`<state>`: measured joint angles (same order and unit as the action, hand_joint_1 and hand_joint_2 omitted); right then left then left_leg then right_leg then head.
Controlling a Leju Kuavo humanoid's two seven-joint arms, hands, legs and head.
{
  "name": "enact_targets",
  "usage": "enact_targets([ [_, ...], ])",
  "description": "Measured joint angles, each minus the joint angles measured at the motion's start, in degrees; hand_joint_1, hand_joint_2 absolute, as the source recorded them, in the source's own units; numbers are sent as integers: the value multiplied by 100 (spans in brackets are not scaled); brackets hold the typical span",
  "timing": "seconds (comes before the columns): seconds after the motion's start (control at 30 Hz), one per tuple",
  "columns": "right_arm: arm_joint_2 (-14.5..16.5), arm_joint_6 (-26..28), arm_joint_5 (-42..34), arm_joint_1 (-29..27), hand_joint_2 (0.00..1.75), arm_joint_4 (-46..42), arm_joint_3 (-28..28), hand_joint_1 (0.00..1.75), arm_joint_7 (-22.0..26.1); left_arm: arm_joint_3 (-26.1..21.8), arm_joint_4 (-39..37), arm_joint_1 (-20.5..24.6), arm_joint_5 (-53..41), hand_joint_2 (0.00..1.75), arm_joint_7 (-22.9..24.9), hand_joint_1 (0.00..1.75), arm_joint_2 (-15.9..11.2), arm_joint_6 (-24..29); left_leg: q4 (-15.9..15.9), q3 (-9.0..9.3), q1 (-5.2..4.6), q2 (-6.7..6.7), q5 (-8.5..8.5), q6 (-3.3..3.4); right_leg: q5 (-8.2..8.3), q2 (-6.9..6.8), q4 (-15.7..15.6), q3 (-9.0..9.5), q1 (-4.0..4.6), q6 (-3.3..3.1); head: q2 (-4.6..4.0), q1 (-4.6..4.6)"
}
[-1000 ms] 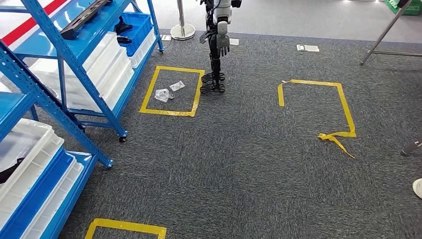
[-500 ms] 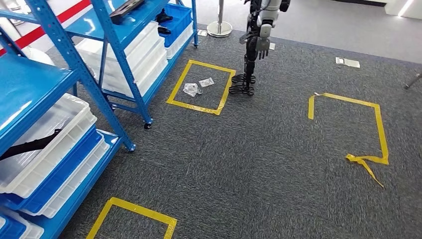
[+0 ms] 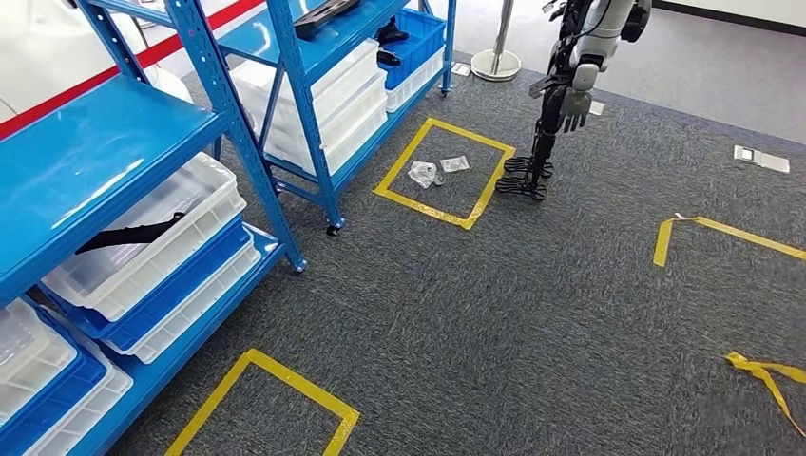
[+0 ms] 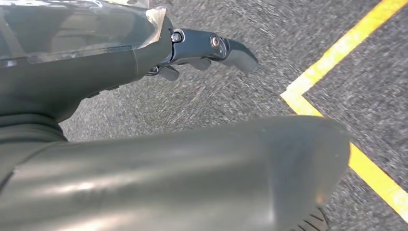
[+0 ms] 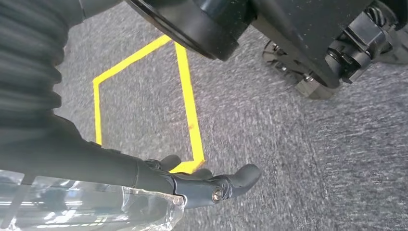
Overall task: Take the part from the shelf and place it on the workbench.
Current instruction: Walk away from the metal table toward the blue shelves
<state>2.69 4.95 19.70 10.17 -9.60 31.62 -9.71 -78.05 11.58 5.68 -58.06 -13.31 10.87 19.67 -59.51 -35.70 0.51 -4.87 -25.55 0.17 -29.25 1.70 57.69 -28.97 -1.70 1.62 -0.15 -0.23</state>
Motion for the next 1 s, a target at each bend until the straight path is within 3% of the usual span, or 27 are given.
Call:
enact_targets([
  [0.07,5,-4,9,-16,175,1,1,0,-1,0,0,14,5,0,13,0,3,23,-595,-275,-3,335,-352,-30,5,-161,-7,-6,9,-64,0,-45],
  [0.13,-3,-9,10,-31,175,1,1,0,-1,-1,0,20,5,0,20,0,4,27,-1351,-626,11,437,-678,-53,-4,-343,-5,-15,35,-95,0,-61],
  [0.17,-8,-10,10,-32,175,1,1,0,-2,-1,0,14,5,0,19,0,4,27,-1523,-699,14,449,-703,-57,-9,-427,-4,-15,42,-102,0,-61],
  [0.2,-10,-12,9,-32,175,1,1,0,-3,-2,0,6,5,0,15,0,4,27,-1456,-652,15,467,-615,-56,-16,-504,-3,-9,44,-107,0,-63],
  [0.23,-11,-12,9,-32,175,1,2,0,-3,-2,0,1,5,0,10,0,4,26,-1161,-486,16,515,-446,-48,-25,-574,-3,3,44,-106,0,-63],
  [0.3,-10,-10,5,-35,175,1,2,0,-4,-2,0,11,5,0,-9,0,2,19,-363,-49,-9,793,-144,-6,-60,-697,0,30,77,-75,0,-67],
  [0.37,-14,-7,1,-38,175,1,2,0,-4,-1,0,32,5,0,-35,0,2,7,30,152,-54,969,-77,52,-101,-801,-7,49,129,-16,0,-48],
  [0.43,-18,-2,-3,-37,175,0,1,0,-4,-1,0,34,5,0,-58,0,3,-8,62,147,-78,846,-87,113,-127,-912,-36,101,155,42,0,-27],
  [0.47,-19,1,-4,-36,175,0,2,0,-4,-1,0,28,5,0,-67,0,5,-21,84,153,-71,773,-72,147,-154,-872,-17,115,147,71,0,-24],
  [0.5,-20,3,-5,-37,175,0,2,0,-3,-1,0,26,5,0,-73,0,7,-34,106,161,-55,698,-50,187,-216,-749,79,88,140,87,0,-18],
  [0.57,-28,8,-23,-51,175,0,-1,0,5,0,0,30,4,0,-80,0,11,-61,133,166,-26,552,-16,245,-477,-385,623,-176,117,73,0,3],
  [0.6,-31,10,-33,-49,175,-1,-3,0,12,0,0,34,3,0,-81,0,12,-68,132,159,-23,474,-11,260,-635,-274,1025,-376,117,54,0,9],
  [0.67,-37,15,-45,-29,175,-2,-8,0,25,0,0,31,2,0,-83,0,14,-76,130,158,-28,300,-10,266,-785,-215,1598,-680,115,70,0,13],
  [0.7,-38,16,-46,-19,175,-2,-9,0,25,0,0,27,1,0,-83,0,15,-77,128,166,-28,207,-10,265,-720,-206,1584,-692,110,109,0,13],
  [0.73,-40,17,-46,-20,175,-2,-10,0,25,0,0,23,1,0,-84,0,15,-80,126,178,-25,111,-11,262,-566,-179,1340,-598,100,160,0,14],
  [0.8,-48,22,-48,-46,175,-1,-11,0,25,0,0,22,1,0,-87,0,15,-90,112,190,-29,-69,-12,237,-200,35,540,-276,68,237,0,19],
  [0.83,-51,25,-50,-61,175,1,-11,0,26,0,0,22,-2,0,-91,0,15,-94,102,180,-37,-142,-10,213,-83,141,241,-165,54,232,0,18],
  [0.9,-47,29,-57,-70,175,2,-13,0,29,0,0,9,-8,0,-101,0,15,-100,103,146,-46,-252,9,146,-16,236,28,-84,63,155,0,12],
  [0.97,-28,32,-68,-53,175,-2,-15,0,32,0,1,-19,-16,0,-111,0,9,-108,112,115,-31,-300,26,82,18,114,9,-56,55,67,0,10],
  [1.0,-20,36,-75,-53,175,-4,-17,0,33,1,1,-28,-23,0,-117,0,7,-112,48,79,-34,-204,-22,52,33,48,-6,-46,39,21,0,-3],
])
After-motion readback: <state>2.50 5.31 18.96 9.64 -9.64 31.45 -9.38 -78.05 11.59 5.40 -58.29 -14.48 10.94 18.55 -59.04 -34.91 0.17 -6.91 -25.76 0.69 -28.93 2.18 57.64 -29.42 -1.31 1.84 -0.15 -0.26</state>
